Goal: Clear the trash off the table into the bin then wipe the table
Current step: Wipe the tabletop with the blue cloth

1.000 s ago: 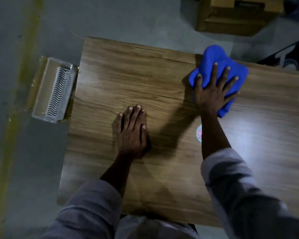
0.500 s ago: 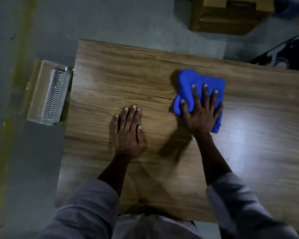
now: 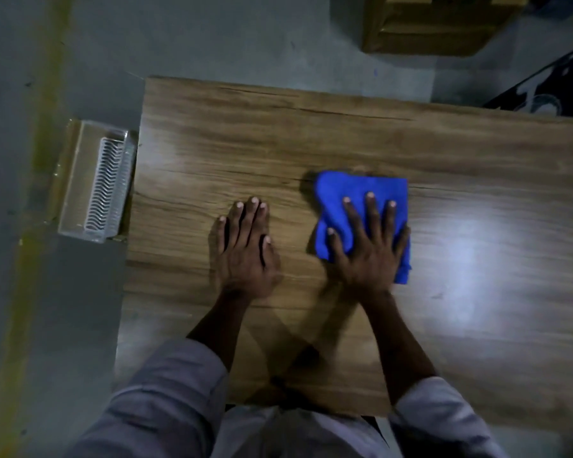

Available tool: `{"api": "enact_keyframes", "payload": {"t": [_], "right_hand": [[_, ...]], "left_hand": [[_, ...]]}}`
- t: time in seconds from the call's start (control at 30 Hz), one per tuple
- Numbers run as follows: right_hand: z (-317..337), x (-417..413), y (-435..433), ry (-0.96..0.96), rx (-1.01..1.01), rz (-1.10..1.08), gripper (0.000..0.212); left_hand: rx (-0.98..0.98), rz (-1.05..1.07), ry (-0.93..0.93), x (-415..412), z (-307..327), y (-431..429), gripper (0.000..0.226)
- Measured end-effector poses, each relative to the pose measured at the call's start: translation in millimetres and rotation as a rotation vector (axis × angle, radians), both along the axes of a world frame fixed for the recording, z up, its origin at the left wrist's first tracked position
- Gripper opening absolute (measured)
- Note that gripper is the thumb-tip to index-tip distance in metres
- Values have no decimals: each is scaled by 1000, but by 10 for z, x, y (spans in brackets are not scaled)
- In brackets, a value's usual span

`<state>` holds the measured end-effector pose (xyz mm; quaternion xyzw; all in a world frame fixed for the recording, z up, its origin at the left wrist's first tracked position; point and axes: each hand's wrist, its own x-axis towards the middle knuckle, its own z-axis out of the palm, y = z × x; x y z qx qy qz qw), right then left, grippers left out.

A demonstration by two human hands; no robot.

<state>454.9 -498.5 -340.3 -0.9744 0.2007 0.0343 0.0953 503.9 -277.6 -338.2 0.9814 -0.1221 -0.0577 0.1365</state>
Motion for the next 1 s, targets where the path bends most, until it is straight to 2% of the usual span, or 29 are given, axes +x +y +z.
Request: {"api": "enact_keyframes", "payload": {"t": [0.13,0.2,0.33,0.4,0.47,0.6,0.7,0.8,0.87,1.0], "right_hand": [[-64,507,-291,7,-15,-239,66],[-96,894,-192,-14,14,-265,66],[-103,1078,455,-14,37,-28,66],[-47,733,739,-24,75,121,65],[1,197,761,-16,88,174,65],[2,-524,213,8,21,-12,68],[-57,-267,-128,42,17,-159,69],[-109,261,-135,-10,45,-292,67],[-149,486,100,-6,53,-248,67],[-108,200,742,-45,50,82,66]], "left_hand": [[-18,2,-10,13,-17,10,65],[6,0,-4,3,-34,29,66],[74,-22,-3,21,-58,39,65],[84,-22,3,8,-71,32,64],[89,-21,8,-4,-71,18,64],[56,-9,-3,-23,-47,17,65],[40,-16,-25,-30,-50,41,63],[46,-28,-71,-46,-80,60,59],[30,-29,-79,-66,-83,67,55],[6,43,-105,-110,-72,20,31]]}}
